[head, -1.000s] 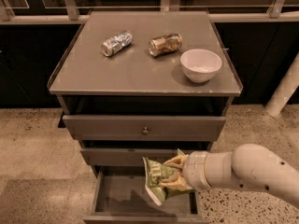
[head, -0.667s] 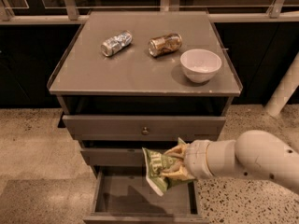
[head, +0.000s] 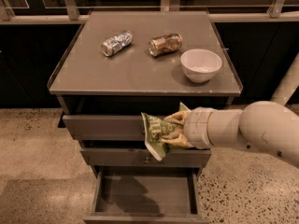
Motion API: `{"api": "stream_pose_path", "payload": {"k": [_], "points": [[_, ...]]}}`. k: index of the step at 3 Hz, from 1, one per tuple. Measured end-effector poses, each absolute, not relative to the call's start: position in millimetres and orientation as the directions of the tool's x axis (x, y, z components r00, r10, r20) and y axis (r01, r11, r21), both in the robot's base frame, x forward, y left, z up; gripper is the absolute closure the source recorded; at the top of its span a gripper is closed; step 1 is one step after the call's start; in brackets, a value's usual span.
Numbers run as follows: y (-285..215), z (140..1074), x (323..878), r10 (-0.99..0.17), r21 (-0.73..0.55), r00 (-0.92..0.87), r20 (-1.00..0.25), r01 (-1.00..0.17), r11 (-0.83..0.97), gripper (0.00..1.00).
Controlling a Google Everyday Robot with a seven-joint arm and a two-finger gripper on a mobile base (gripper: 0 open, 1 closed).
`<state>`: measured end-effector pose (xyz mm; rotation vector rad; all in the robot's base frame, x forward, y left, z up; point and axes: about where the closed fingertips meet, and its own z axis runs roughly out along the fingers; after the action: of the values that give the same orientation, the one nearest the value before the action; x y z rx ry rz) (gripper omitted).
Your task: Pick green jalapeno chip bag from bottom drawer and place on counter
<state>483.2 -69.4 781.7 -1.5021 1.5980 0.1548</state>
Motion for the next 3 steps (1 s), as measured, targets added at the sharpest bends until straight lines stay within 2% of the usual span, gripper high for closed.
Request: {"api": "stream_pose_path", "payload": {"k": [1, 3], "points": [[-58.8, 821.6, 501.9, -0.735, -0.551, 0.214, -0.643, -0.797, 0.249, 1.00], [-9.6, 879.9, 532.6, -0.719, -0.631, 0.336, -0.609, -0.755, 0.181, 1.00]]}}
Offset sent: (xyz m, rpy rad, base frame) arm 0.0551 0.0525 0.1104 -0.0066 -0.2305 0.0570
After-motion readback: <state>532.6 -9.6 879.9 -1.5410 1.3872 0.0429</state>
